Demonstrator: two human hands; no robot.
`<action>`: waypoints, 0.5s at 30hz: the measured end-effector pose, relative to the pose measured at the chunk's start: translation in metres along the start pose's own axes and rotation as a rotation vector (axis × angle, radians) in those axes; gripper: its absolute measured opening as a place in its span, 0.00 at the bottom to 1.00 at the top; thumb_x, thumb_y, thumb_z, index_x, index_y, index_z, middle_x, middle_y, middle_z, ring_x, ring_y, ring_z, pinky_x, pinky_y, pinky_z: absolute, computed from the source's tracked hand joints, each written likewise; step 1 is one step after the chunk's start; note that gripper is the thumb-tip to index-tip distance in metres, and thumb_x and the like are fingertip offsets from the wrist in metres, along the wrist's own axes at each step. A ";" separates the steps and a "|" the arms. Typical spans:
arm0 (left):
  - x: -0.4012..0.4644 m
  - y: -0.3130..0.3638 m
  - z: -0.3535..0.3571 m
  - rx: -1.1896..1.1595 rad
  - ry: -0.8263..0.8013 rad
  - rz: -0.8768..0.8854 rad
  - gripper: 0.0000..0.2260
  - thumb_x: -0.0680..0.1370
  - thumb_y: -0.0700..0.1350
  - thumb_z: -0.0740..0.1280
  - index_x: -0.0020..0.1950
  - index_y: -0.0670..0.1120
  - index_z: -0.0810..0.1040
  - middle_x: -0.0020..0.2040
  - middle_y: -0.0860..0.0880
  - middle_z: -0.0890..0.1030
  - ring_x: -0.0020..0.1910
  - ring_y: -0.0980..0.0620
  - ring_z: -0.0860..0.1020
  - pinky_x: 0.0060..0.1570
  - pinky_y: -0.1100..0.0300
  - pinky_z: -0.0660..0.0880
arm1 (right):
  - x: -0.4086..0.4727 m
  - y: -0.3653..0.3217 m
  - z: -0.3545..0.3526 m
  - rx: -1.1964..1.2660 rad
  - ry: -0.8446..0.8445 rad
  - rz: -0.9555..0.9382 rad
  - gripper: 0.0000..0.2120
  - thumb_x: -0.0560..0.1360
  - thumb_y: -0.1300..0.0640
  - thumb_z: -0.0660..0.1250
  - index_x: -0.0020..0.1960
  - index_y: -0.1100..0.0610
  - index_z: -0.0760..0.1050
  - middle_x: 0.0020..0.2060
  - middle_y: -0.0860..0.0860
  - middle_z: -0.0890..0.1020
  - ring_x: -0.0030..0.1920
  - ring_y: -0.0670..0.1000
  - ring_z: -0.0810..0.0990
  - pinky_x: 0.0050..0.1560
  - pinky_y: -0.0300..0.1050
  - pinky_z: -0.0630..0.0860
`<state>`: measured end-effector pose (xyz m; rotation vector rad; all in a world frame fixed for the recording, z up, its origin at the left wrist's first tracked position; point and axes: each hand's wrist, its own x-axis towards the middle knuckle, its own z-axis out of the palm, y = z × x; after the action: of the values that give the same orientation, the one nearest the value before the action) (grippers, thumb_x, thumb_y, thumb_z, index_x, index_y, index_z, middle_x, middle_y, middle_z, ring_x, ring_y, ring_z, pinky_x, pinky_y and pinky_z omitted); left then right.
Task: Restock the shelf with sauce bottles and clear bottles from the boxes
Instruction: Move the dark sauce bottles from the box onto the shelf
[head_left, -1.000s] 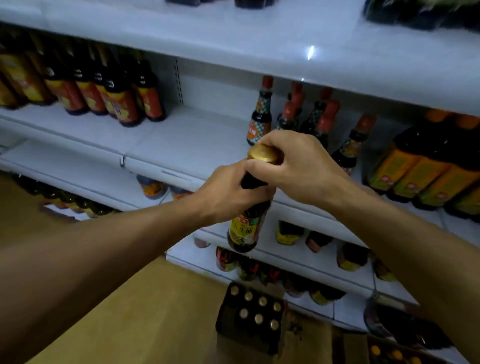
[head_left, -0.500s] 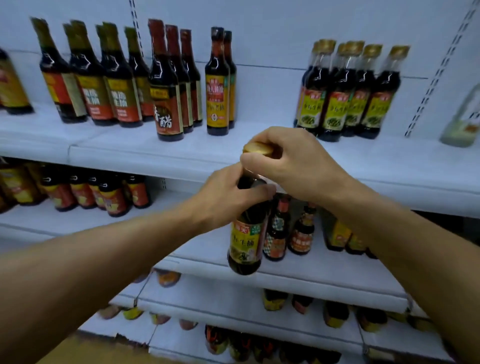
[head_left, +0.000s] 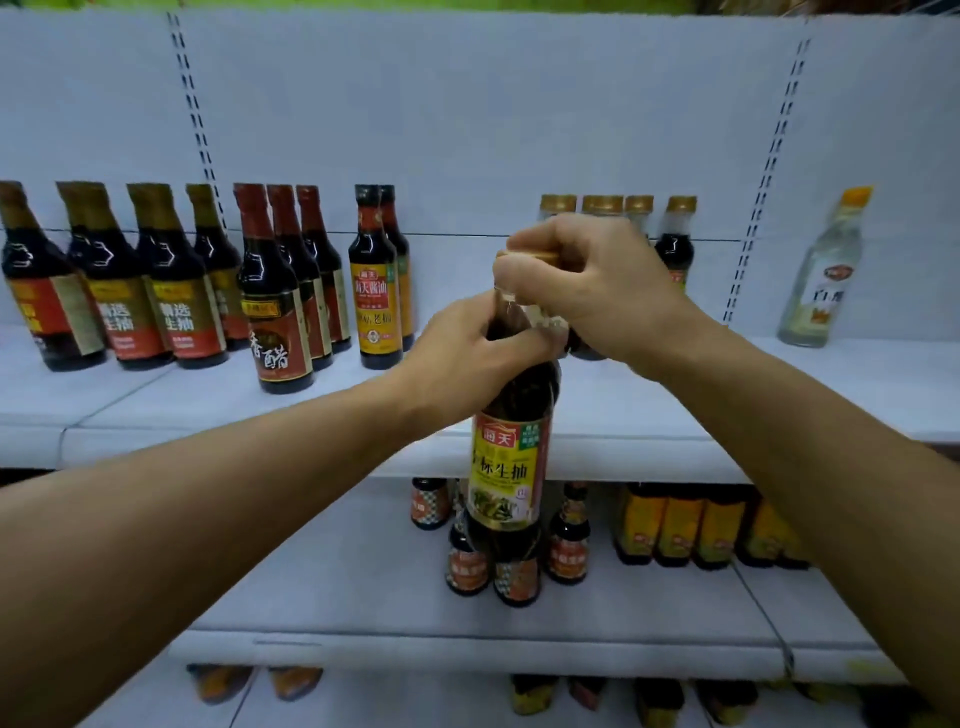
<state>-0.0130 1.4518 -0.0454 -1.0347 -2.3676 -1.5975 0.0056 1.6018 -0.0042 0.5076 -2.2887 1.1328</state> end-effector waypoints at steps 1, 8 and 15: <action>0.008 0.004 0.001 0.000 0.004 0.015 0.07 0.77 0.51 0.68 0.50 0.48 0.80 0.44 0.52 0.85 0.48 0.54 0.84 0.55 0.50 0.80 | 0.006 0.002 -0.006 0.010 0.013 0.007 0.21 0.70 0.42 0.70 0.57 0.53 0.80 0.45 0.45 0.83 0.45 0.45 0.83 0.38 0.44 0.79; 0.077 0.027 0.024 -0.089 0.036 0.088 0.08 0.78 0.44 0.68 0.52 0.40 0.80 0.45 0.46 0.86 0.45 0.49 0.85 0.44 0.55 0.82 | 0.040 0.024 -0.056 0.075 0.070 -0.005 0.28 0.71 0.43 0.72 0.67 0.54 0.75 0.52 0.47 0.83 0.45 0.40 0.83 0.39 0.33 0.78; 0.158 0.022 0.068 -0.034 0.055 0.117 0.09 0.75 0.48 0.69 0.52 0.47 0.80 0.47 0.48 0.85 0.49 0.51 0.84 0.54 0.45 0.80 | 0.074 0.077 -0.109 -0.013 0.073 -0.023 0.29 0.70 0.49 0.76 0.67 0.56 0.74 0.51 0.48 0.82 0.51 0.45 0.82 0.54 0.46 0.81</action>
<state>-0.1022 1.5898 0.0104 -1.0994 -2.2086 -1.6079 -0.0627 1.7276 0.0491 0.4788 -2.2201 1.1068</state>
